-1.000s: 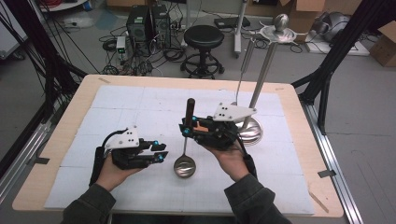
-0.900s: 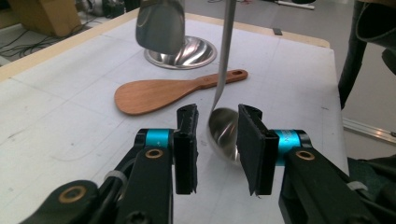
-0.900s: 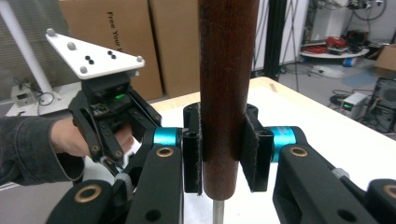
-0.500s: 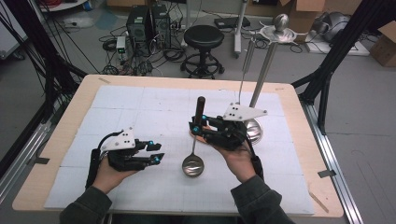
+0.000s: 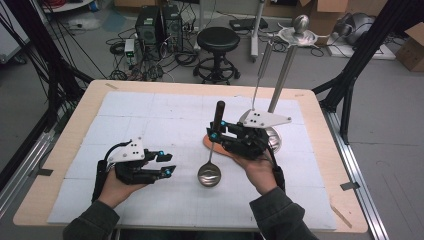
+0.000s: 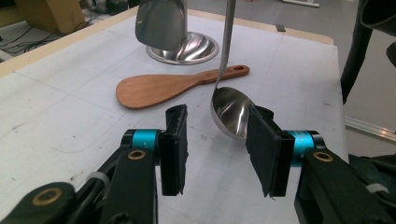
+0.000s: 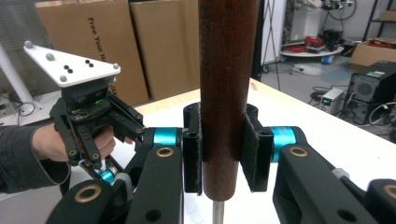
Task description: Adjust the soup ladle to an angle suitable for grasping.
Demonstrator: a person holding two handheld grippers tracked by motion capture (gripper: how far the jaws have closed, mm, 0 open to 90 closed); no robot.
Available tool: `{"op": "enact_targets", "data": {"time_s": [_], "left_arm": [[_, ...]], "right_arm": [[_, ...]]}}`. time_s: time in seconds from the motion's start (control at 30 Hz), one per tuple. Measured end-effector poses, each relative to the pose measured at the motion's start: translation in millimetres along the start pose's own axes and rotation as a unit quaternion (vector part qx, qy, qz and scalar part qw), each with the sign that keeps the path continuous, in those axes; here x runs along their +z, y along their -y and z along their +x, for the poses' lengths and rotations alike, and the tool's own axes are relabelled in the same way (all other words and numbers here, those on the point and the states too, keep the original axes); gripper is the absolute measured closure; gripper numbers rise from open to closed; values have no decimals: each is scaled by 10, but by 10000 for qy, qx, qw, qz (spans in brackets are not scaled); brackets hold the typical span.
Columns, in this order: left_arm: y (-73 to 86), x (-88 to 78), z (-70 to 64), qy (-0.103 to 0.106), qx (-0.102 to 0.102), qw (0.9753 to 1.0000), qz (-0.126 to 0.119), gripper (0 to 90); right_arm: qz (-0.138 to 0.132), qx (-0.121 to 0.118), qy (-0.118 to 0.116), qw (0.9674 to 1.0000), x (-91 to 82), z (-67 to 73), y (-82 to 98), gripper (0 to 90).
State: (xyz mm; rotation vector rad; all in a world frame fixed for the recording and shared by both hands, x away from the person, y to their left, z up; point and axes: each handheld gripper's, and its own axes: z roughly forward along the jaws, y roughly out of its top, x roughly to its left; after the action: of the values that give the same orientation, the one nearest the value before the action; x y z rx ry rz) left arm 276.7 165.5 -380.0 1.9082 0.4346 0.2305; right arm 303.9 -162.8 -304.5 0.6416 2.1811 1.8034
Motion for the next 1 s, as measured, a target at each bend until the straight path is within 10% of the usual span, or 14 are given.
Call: {"op": "enact_targets", "data": {"time_s": [0.73, 1.0], "left_arm": [[-176, 317, -123, 139, 79, 9998, -80, 590], [-198, 306, -116, 198, 98, 9996, -188, 836]], "right_arm": [[64, 83, -524, 9986, 409, 305, 36, 728], [67, 40, -773, 9970, 501, 378, 38, 726]]}}
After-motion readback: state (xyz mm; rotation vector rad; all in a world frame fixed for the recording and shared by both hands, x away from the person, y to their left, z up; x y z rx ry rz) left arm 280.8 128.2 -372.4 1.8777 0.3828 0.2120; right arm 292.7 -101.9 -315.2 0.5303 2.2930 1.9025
